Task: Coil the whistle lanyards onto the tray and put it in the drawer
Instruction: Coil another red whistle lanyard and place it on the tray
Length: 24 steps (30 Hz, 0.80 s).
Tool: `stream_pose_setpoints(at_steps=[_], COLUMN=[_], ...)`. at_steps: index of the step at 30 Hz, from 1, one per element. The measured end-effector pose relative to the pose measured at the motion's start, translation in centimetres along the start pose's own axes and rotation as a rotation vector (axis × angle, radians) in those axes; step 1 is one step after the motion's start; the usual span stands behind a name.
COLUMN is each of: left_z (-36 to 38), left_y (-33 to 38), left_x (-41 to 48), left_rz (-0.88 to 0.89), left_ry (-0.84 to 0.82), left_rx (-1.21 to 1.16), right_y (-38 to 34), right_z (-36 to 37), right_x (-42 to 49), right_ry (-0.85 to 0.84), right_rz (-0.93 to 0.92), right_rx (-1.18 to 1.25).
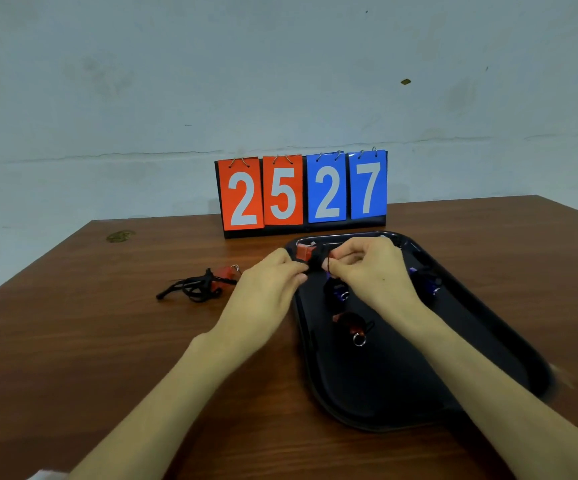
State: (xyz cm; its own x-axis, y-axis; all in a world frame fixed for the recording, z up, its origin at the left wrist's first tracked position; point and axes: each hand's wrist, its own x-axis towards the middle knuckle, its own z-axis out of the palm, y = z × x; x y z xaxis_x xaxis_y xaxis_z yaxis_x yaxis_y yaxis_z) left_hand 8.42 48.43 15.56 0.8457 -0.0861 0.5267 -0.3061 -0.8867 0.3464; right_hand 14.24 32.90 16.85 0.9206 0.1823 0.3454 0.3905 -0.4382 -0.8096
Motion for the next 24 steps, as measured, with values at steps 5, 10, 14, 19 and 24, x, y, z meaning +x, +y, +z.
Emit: stream_pose_setpoints(at_steps=[5,10,14,19,24], left_z=[-0.9,-1.2,-1.3,-0.9,-0.3], left_y=[0.0,0.2,0.3,0.4,0.4], left_x=[0.2,0.3,0.5,0.3,0.1], left_rz=[0.047,-0.178,-0.311,-0.377,-0.392], left_ry=[0.137,0.171,0.236,0.262,0.243], left_rx=[-0.144,-0.412,-0.572,-0.672,-0.63], right_y=[0.0,-0.6,-0.8,-0.6,-0.5], right_z=[0.2,0.3,0.2,0.4,0.6], right_x=[-0.4,-0.8,-1.0,-1.1,-1.3], right_ry=[-0.036,-0.092,-0.077,-0.042,-0.028], right_rz=[-0.126,-0.234,-0.312,-0.4,-0.451], right_rx=[-0.157,-0.231,-0.265,-0.295,-0.369])
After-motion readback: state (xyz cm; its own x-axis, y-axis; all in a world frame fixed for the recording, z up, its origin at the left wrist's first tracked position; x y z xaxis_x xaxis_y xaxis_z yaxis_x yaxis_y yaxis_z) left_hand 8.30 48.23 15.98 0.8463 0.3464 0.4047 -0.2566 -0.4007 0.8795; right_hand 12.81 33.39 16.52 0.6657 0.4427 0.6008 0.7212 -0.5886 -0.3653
